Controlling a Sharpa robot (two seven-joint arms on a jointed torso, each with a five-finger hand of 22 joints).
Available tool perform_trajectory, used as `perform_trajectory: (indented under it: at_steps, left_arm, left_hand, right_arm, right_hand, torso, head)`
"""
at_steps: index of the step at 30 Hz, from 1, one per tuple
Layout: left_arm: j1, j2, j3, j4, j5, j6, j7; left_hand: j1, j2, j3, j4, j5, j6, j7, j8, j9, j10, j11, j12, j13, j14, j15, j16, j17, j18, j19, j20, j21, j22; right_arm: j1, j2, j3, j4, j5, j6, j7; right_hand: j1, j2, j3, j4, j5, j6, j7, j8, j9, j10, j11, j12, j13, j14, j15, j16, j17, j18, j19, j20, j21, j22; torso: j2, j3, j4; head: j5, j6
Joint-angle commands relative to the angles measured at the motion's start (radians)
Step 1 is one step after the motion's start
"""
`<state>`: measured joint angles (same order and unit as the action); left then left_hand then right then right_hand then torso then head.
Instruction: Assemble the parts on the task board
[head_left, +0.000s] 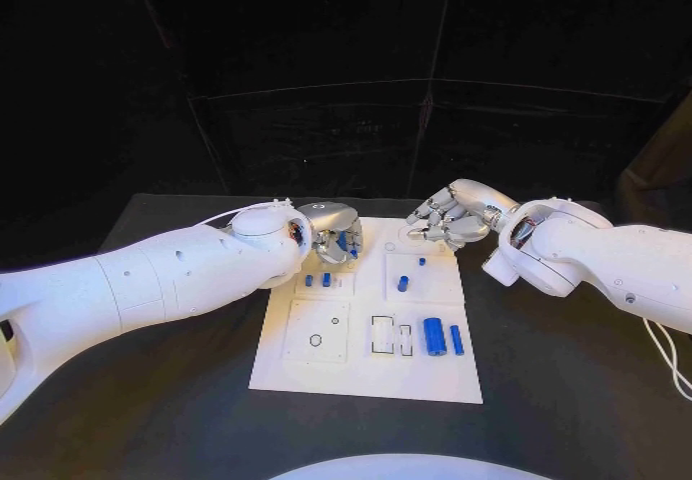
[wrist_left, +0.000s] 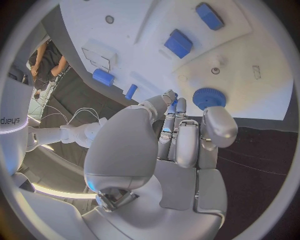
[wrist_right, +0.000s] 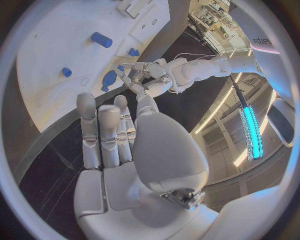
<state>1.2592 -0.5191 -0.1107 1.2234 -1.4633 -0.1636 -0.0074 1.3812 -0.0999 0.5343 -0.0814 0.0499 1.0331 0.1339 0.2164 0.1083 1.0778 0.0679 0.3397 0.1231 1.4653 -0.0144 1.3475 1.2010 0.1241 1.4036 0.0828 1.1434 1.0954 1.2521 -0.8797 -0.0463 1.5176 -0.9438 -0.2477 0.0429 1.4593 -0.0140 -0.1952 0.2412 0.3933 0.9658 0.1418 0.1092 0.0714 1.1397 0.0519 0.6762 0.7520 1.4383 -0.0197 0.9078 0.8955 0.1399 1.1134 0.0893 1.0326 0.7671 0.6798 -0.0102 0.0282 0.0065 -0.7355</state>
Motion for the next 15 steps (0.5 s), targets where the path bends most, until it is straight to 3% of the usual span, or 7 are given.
perform_trajectory:
  at_steps: [1,7,15]
  left_arm:
    - [0.003,-0.025,0.011,0.026,0.042,-0.049,0.033]
    - [0.004,-0.079,0.022,0.052,0.058,-0.020,0.022]
    - [0.005,-0.126,0.024,0.063,0.062,0.036,0.006]
  left_hand:
    - [-0.007,-0.004,0.008,0.001,-0.001,0.008,0.001,-0.005,-0.002,0.009,0.000,-0.007,-0.002,0.036,-0.003,0.004,-0.001,-0.020,0.009,-0.001,0.005,0.002]
    - [-0.011,-0.006,0.009,0.001,-0.001,0.011,0.001,-0.006,-0.003,0.013,0.000,-0.010,-0.004,0.035,-0.003,0.003,-0.003,-0.020,0.009,-0.001,0.008,0.006]
    - [-0.018,-0.010,0.009,0.000,-0.002,0.015,0.000,-0.009,-0.004,0.018,-0.001,-0.015,-0.007,0.035,-0.003,0.003,-0.006,-0.021,0.010,-0.001,0.011,0.010]
  right_arm:
    - [0.002,0.000,0.000,0.000,0.002,-0.006,0.012]
    - [0.002,-0.003,0.000,0.001,0.002,-0.006,0.012]
    - [0.002,-0.005,0.000,0.001,0.002,-0.006,0.012]
  right_hand:
    - [-0.002,0.011,-0.001,0.006,0.006,-0.007,0.001,0.005,0.000,-0.003,0.002,0.004,-0.001,0.004,0.000,-0.005,0.001,0.017,0.004,0.002,-0.005,0.000]
    - [-0.002,0.011,-0.001,0.006,0.006,-0.007,0.001,0.005,0.000,-0.003,0.002,0.004,-0.001,0.004,0.000,-0.005,0.001,0.017,0.004,0.002,-0.005,0.000]
    - [-0.002,0.011,-0.001,0.006,0.006,-0.007,0.001,0.005,0.000,-0.003,0.002,0.004,-0.001,0.004,0.000,-0.005,0.001,0.017,0.004,0.002,-0.005,0.000]
  torso:
    - [0.001,0.0001,0.0008]
    - [0.001,0.0003,0.0004]
    - [0.001,0.0002,-0.0016]
  head:
    - [0.000,0.003]
    - [0.000,0.004]
    - [0.001,0.003]
